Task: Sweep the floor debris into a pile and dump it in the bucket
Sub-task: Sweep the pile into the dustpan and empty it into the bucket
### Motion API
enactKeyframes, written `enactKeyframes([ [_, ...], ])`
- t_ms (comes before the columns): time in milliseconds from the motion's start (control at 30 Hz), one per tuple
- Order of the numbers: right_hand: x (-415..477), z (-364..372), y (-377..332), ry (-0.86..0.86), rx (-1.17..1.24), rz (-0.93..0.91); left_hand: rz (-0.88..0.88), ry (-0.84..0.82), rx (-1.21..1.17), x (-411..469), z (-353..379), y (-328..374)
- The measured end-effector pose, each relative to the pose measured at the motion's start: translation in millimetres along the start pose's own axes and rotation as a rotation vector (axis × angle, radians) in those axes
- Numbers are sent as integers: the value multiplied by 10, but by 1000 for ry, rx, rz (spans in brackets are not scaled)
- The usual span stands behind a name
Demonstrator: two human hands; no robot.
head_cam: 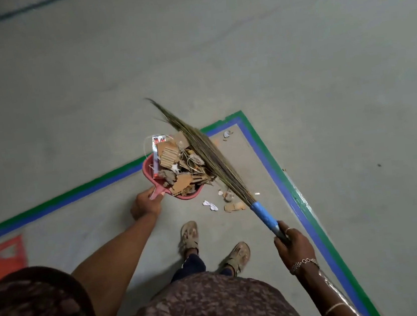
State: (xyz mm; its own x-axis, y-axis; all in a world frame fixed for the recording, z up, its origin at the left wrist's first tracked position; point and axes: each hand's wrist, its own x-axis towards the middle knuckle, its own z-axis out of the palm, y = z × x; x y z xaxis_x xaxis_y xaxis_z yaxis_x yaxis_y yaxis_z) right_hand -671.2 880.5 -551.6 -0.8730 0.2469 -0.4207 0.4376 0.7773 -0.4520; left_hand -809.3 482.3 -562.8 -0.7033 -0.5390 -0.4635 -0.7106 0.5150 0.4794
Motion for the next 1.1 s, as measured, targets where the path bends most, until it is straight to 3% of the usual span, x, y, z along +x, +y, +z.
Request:
enactKeyframes([
  [567, 43, -79, -821, -67, -132, -315, -190, 187, -237, -531, -939, -1146],
  [1100, -1273, 919, -1964, -160, -149, -625, -261, 369, -439, -1173, -2143, -3165],
])
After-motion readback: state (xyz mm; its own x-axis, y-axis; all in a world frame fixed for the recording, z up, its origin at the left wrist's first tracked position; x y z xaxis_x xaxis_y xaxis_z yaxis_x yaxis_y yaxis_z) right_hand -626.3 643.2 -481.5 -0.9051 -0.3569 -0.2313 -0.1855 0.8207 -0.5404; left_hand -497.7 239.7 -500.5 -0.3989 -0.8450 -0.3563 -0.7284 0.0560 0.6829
